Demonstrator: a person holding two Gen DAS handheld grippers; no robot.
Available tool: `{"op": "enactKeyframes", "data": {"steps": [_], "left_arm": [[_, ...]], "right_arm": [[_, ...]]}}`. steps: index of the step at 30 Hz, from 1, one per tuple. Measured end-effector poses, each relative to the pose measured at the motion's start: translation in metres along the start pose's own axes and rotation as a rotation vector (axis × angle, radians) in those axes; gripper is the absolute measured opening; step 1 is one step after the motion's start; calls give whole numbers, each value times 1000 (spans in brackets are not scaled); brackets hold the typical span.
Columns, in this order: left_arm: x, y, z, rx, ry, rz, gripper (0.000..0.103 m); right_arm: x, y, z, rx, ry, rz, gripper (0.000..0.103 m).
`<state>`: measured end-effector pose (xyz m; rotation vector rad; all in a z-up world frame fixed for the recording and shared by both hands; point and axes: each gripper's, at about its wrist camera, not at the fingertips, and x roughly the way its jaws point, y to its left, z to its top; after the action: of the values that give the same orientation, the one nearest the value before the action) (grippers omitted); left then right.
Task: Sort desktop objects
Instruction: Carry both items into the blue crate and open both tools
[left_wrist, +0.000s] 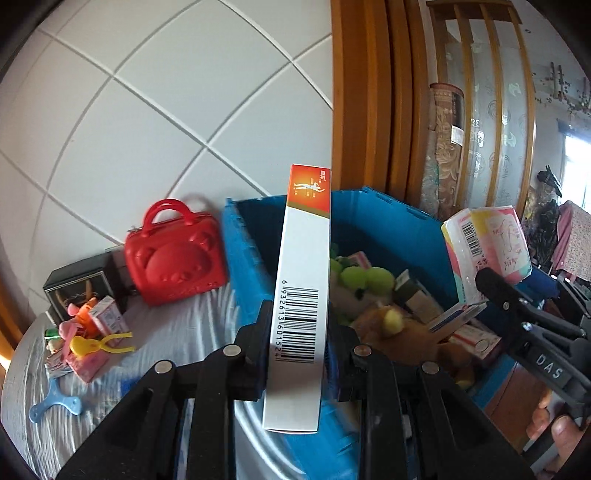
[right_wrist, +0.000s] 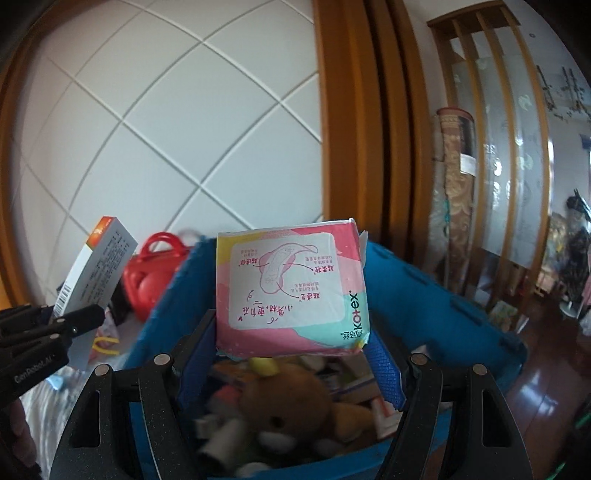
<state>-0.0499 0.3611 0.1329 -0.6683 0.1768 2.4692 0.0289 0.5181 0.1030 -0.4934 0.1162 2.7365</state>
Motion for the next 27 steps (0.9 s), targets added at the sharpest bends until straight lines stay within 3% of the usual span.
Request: {"op": "enactKeyframes", "data": {"steps": [5, 10, 19, 27], "left_arm": [[32, -54, 9, 26, 55, 19, 24], [59, -79, 10, 41, 118, 49, 24], [67, -80, 16, 14, 125, 134, 24], [76, -77, 13, -4, 186, 143, 26]], "right_arm": [[26, -46, -7, -13, 33, -21, 75], [51, -74, -12, -12, 77, -3, 75], [62, -80, -15, -37, 108, 30, 75], [68, -79, -13, -56, 128, 18, 75]]}}
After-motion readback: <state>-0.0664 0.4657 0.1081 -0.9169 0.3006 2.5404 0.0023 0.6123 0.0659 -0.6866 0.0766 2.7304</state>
